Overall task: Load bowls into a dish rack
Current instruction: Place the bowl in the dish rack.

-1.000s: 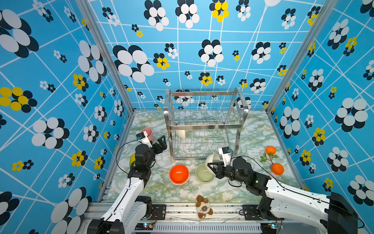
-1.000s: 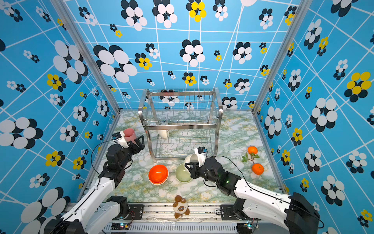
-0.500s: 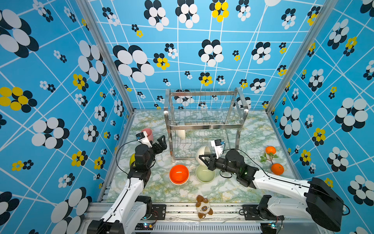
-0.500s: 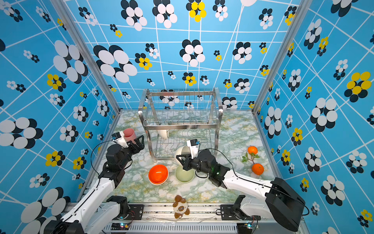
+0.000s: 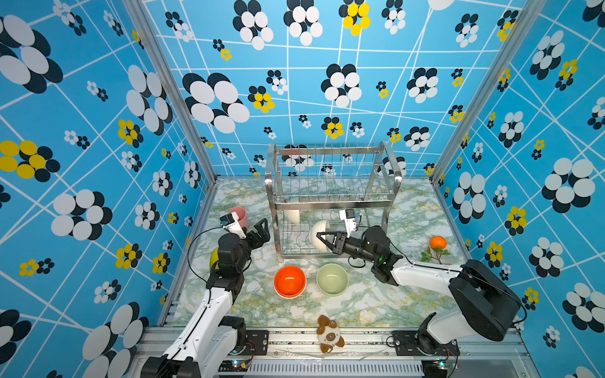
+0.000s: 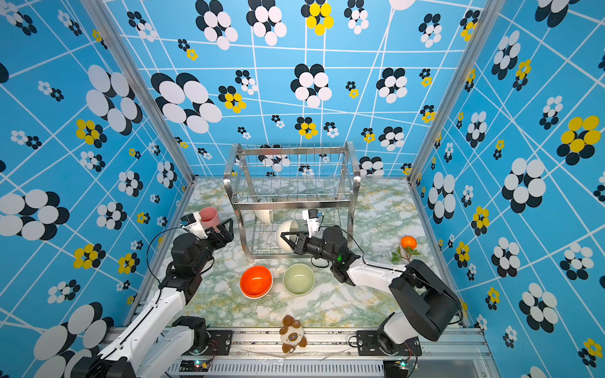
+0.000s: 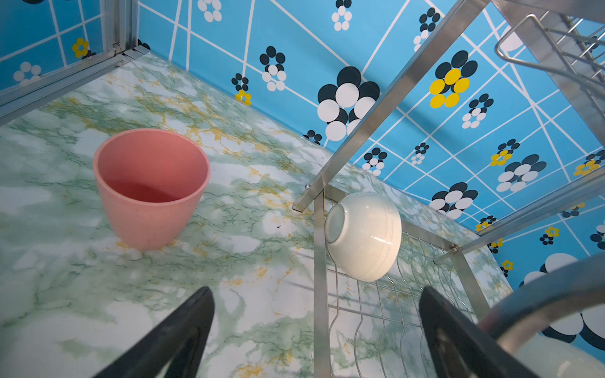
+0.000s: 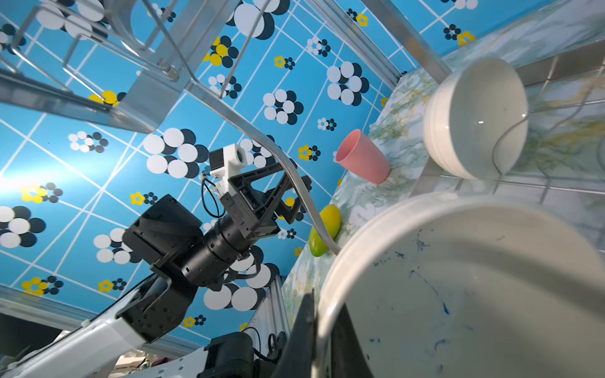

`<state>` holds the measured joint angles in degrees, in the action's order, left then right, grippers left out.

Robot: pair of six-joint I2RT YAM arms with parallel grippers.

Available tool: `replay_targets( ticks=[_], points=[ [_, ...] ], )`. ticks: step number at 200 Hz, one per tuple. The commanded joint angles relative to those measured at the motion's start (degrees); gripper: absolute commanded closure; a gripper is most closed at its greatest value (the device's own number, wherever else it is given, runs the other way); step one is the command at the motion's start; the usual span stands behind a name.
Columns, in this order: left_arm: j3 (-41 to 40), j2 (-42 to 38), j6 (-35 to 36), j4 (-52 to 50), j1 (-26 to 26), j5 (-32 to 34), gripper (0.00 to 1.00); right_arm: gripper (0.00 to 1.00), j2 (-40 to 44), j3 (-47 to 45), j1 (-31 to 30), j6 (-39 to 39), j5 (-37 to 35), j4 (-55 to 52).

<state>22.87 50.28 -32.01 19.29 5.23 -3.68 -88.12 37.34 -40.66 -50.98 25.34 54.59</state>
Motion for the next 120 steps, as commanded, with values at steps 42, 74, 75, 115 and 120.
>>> replay_targets(
  ticks=[42,74,75,115,120],
  points=[
    [-1.3,-1.5,-0.2,-0.4,-0.6,-0.6,0.01,0.99,-11.7,7.3,3.5,-9.6,9.3,21.2],
    [-1.5,-2.1,-0.1,-0.5,-0.7,-0.5,0.01,0.99,-16.3,9.4,4.9,-12.2,10.6,25.1],
    [-1.5,-2.2,0.0,-0.5,-0.6,-0.5,0.01,0.99,-16.4,9.5,4.9,-12.3,10.7,25.1],
    [-1.2,-2.3,0.3,-0.7,-0.7,-0.3,0.01,0.98,-19.4,11.6,6.5,-12.4,12.4,26.0],
    [-1.1,-2.2,0.3,-0.7,-0.7,-0.3,0.01,0.98,-19.8,11.9,6.6,-12.4,12.4,26.0]
  ],
)
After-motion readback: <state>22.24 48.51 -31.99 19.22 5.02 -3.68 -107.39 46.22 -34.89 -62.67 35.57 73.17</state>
